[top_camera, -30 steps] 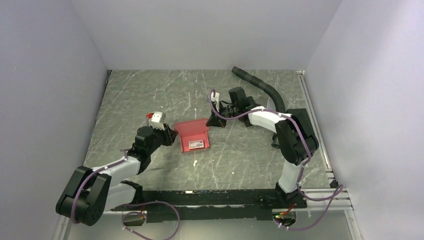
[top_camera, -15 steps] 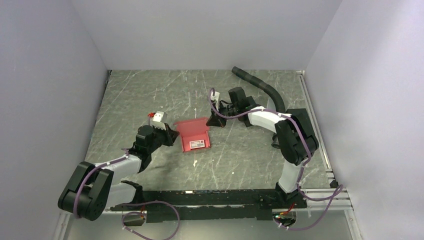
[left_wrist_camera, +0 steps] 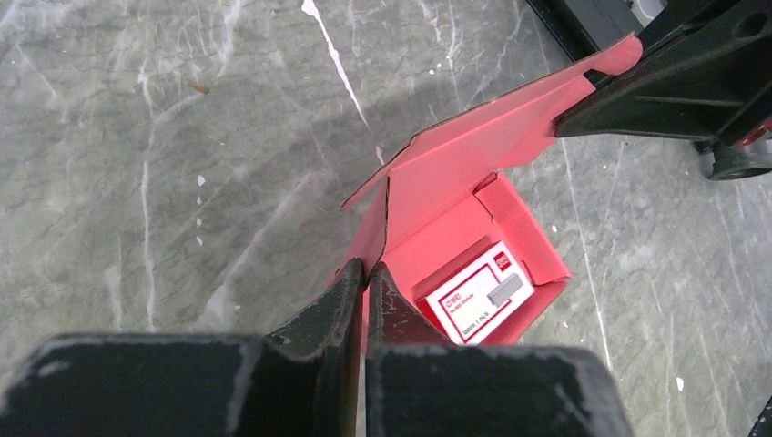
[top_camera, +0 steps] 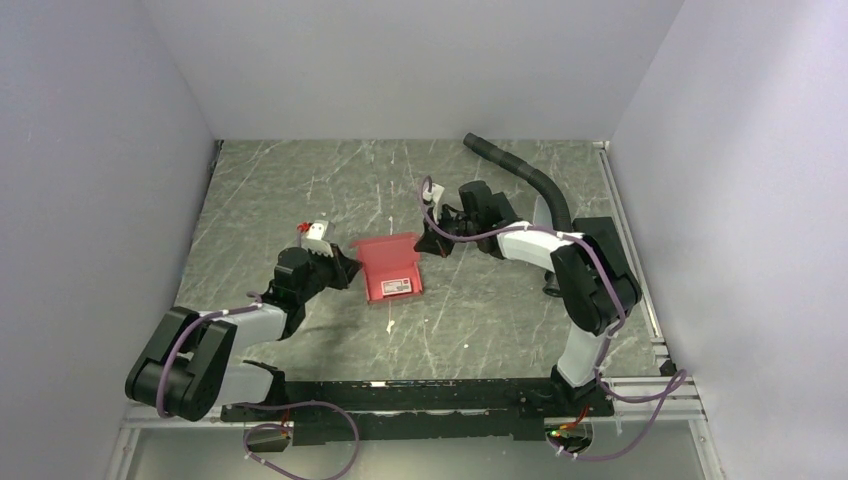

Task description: Fold the paper box

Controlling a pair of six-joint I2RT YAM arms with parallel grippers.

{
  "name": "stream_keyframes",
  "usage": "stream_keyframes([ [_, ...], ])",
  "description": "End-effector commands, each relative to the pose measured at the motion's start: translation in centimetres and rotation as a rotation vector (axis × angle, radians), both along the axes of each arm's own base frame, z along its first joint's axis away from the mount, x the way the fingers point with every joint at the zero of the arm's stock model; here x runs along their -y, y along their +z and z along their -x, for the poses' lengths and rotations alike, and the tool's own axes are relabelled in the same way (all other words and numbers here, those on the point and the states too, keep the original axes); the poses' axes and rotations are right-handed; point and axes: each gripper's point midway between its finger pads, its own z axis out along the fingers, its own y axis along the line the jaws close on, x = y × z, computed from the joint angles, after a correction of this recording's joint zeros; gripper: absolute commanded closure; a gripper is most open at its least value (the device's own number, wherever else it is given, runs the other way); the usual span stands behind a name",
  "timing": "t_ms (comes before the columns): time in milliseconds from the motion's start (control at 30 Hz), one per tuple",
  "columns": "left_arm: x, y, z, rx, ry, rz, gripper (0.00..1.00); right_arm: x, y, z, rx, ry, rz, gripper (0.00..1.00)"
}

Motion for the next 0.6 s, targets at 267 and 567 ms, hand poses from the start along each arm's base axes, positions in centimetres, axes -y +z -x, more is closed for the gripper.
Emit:
stream_keyframes([
  [267, 2.3, 3.3, -0.5, 0.065, -0.083, 0.116, 0.91, -2.1, 4.6, 0.7, 0.073, -0.074, -0.105, 1.00],
  [567, 2.7, 3.2, -0.5, 0.052, -0.095, 0.137, 0.91, -2.0, 4.9, 1.2, 0.081, -0.202, -0.095, 1.00],
])
